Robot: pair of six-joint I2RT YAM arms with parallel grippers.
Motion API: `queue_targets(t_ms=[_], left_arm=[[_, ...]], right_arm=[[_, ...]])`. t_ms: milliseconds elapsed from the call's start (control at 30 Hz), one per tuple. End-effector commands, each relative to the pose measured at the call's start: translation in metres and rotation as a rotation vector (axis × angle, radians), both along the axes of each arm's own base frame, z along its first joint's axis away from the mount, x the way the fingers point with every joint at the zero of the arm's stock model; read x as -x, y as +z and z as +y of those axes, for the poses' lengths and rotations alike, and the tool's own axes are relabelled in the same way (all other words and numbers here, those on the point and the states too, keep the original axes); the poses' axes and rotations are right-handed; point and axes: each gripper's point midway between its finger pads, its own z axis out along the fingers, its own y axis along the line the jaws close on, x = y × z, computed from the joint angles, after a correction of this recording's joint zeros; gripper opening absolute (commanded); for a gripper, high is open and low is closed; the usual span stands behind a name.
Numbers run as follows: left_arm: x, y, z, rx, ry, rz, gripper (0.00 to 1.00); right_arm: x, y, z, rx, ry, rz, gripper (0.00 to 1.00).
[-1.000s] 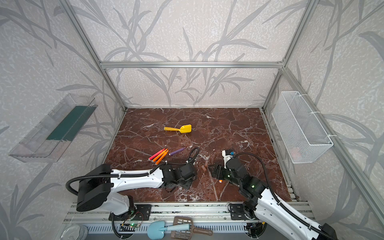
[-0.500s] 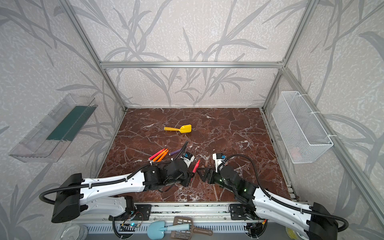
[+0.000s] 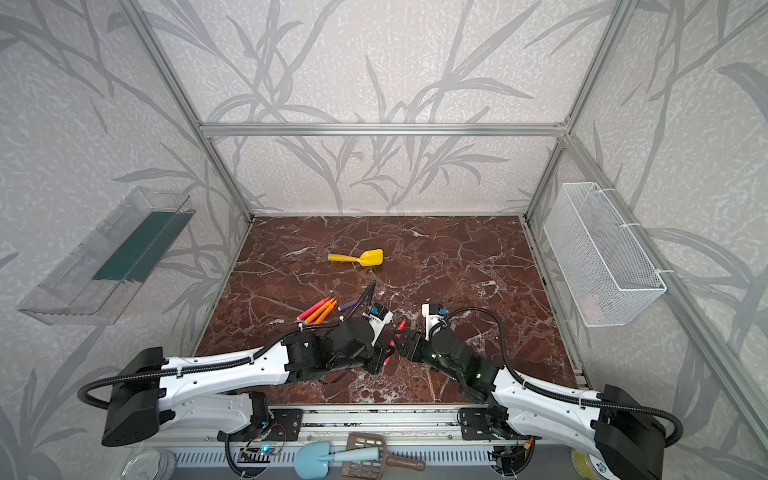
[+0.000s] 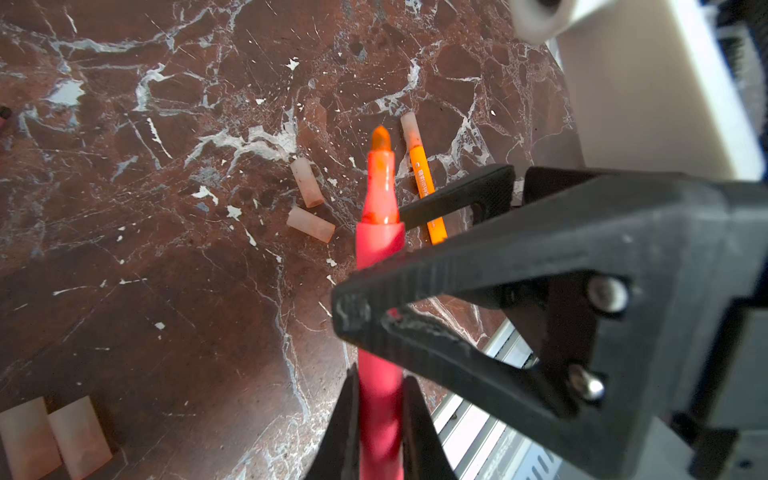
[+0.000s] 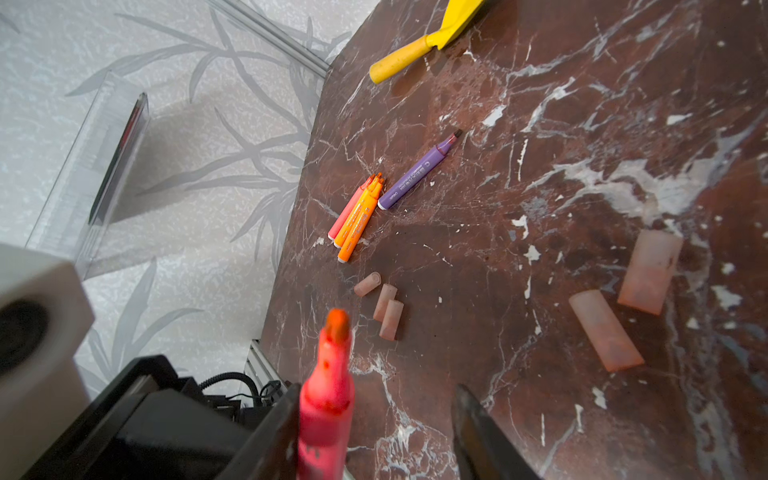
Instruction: Insert the pens into the pen caps
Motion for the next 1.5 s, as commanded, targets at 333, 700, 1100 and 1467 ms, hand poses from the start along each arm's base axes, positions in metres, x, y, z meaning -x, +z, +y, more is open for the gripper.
queue_targets(t_ms=[333, 700, 1100, 1467], left_arm=[[0.004, -0.005, 0.000, -0.012, -0.031, -0.006, 0.06], [0.004, -0.010, 0.001, -0.031, -0.036, -0.008, 0.08], [0.003, -0.016, 0.000, -0.042, -0.041, -0.010, 0.37], [-0.004, -0.006, 0.007, -0.039, -0.008, -0.053, 0.39]], right_arm=[[-0.015, 0.028, 0.015, -0.051, -0.027, -0.040, 0.30], [-0.009, 0.021, 0.026, -0.043, -0.004, -0.014, 0.00], [0.006, 0.028, 0.035, -0.105, 0.010, -0.027, 0.00], [0.021, 0.030, 0.053, -0.126, 0.048, -0.027, 0.00]])
